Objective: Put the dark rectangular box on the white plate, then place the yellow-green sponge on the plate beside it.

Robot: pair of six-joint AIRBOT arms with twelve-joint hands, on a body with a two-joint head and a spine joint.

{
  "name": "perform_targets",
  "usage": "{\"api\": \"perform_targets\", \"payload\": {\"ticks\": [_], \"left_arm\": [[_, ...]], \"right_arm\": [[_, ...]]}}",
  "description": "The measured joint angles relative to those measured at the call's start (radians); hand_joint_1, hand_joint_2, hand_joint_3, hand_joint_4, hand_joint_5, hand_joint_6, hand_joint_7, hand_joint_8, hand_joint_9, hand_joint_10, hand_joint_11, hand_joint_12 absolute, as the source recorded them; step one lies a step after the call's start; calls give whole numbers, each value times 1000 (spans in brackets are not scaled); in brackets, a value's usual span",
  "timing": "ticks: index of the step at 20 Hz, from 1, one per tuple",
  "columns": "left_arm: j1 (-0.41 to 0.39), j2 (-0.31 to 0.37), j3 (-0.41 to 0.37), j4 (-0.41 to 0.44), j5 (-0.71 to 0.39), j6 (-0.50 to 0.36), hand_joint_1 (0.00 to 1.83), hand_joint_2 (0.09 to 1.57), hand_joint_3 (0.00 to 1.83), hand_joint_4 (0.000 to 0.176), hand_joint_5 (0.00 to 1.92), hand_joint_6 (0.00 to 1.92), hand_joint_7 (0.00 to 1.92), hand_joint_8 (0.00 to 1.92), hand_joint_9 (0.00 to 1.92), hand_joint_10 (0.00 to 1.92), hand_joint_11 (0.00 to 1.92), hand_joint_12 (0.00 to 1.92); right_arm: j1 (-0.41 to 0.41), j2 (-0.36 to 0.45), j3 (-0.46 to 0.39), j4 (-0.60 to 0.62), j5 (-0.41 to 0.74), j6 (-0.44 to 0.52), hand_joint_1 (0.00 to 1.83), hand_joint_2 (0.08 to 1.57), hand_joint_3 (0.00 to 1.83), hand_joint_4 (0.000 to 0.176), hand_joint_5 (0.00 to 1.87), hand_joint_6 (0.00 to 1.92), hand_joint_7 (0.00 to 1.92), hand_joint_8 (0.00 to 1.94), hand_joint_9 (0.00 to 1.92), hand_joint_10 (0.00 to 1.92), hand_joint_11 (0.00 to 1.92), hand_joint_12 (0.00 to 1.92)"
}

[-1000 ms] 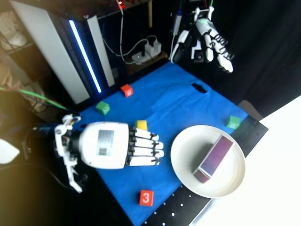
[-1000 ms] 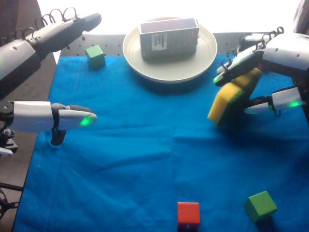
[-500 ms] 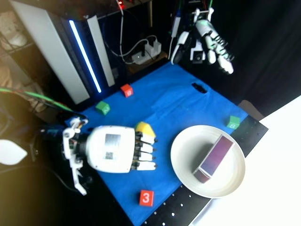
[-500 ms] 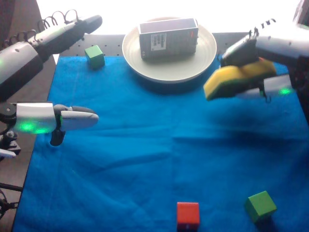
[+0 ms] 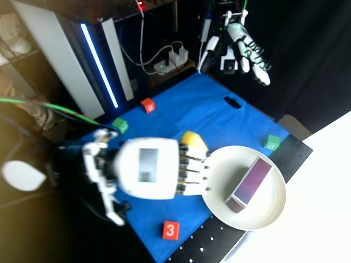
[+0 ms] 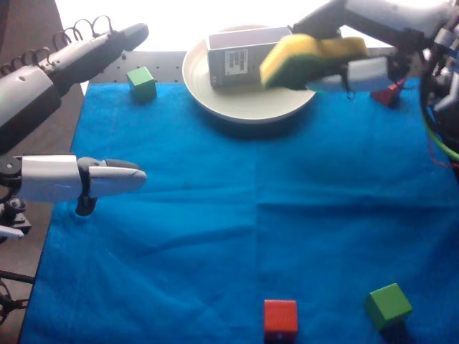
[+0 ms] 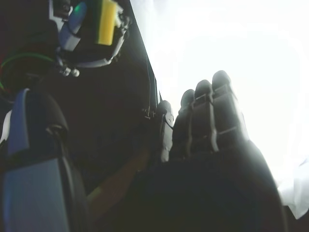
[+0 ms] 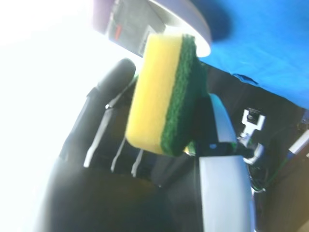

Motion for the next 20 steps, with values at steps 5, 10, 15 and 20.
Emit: {"api": "perform_targets", "payload": {"ticks": [5,10,15,20], "left_arm": [[0,0,2,4,9,-1,894,896,0,134,61,9,0,0,0,0,0,0],[0,-4,10,3,14,-4,877,908,4,121,79,11,0,0,0,0,0,0],[0,-5,10,5,13,-6,863,922,7,117,90,9,0,0,0,0,15,7],[0,-5,10,5,11,-8,863,923,5,102,100,6,0,0,0,0,12,10]], "right_arm": [[51,-95,80,50,-8,0,1376,1098,1,0,909,1062,1078,780,935,1141,731,1202],[56,-109,95,49,-19,0,1069,1003,0,12,758,276,908,554,762,790,433,1484],[56,-107,106,96,-25,-1,907,914,0,48,623,13,736,3,695,164,268,1218],[56,-107,102,96,-26,-1,913,915,0,71,577,0,662,0,604,90,110,1048]]}}
